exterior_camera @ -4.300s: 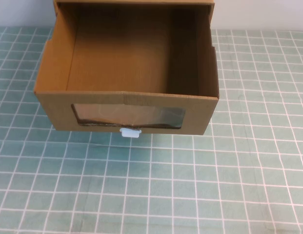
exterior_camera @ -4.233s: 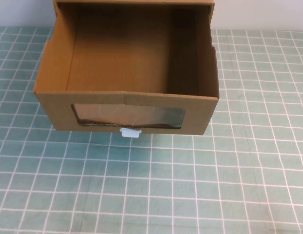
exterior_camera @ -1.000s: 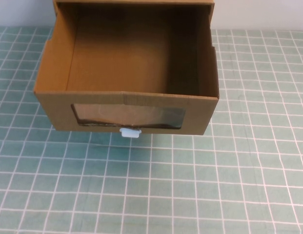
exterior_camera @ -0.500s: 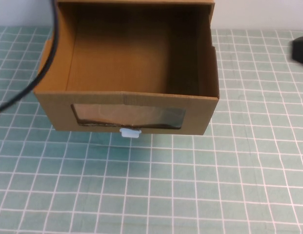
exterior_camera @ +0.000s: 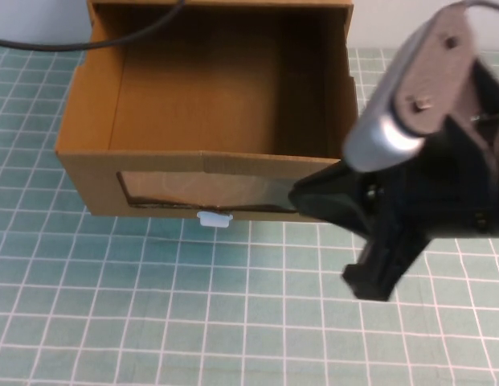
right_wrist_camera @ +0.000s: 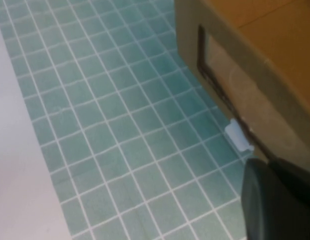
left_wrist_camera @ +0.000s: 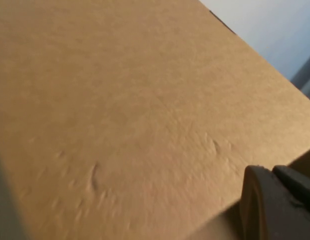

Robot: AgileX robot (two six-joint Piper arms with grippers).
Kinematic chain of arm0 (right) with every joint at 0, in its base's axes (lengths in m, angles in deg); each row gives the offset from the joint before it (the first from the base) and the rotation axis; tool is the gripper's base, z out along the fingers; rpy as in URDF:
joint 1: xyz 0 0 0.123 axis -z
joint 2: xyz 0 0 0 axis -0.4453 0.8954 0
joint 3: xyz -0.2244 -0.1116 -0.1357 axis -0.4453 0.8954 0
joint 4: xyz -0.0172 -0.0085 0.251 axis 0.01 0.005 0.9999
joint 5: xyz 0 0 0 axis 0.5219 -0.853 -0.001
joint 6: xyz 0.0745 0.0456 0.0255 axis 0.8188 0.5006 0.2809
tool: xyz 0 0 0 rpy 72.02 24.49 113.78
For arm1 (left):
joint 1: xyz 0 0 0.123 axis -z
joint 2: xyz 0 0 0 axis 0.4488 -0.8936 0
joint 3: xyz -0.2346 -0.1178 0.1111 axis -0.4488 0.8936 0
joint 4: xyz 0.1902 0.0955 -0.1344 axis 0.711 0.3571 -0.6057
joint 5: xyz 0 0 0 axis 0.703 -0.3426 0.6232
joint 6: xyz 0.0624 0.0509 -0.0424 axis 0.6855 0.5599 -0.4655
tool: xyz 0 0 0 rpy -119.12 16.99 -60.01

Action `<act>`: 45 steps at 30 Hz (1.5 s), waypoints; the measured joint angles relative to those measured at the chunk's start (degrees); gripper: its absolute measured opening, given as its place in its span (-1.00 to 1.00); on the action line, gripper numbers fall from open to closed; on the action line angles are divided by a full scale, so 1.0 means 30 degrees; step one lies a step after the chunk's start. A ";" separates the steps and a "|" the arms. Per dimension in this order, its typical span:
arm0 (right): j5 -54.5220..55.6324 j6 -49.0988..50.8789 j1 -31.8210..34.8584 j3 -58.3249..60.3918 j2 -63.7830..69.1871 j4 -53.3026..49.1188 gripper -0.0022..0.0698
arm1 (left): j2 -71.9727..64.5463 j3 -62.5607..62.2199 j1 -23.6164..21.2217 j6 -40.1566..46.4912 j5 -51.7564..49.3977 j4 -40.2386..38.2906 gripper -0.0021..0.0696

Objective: Close the shoe box
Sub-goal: Press the shoe box with left arm, then close the shoe box with your right arm

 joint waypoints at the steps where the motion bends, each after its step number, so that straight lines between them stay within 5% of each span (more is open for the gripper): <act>1: 0.0027 -0.0032 0.0019 0.0000 0.0369 -0.0002 -0.98 | -0.0652 -0.0573 0.0283 0.0000 -0.0033 0.0000 -0.96; 8: 0.0293 -0.0725 0.0019 0.0000 0.2422 0.0607 -0.98 | -0.4384 -0.4450 0.1625 0.0000 -0.0462 0.0579 -0.96; 17: -0.0037 -0.6801 -0.0063 0.0000 0.3973 0.2231 -0.98 | -0.6127 -0.6220 0.1705 -0.1578 -0.1545 0.1297 -0.96; 22: 0.4578 -1.0960 -0.1766 0.1443 0.3932 0.1606 -0.98 | -0.6173 -0.6315 0.1705 -0.1700 -0.1785 0.1297 -0.96; 30: 1.0666 -1.1574 -0.4787 0.5130 0.3861 0.1425 -0.98 | -0.6173 -0.6345 0.1705 -0.1900 -0.2042 0.1297 -0.96; 45: 1.3121 -1.1718 -0.2235 0.2256 0.9360 0.5889 -0.98 | -0.6173 -0.6345 0.1705 -0.2047 -0.2084 0.1297 -0.96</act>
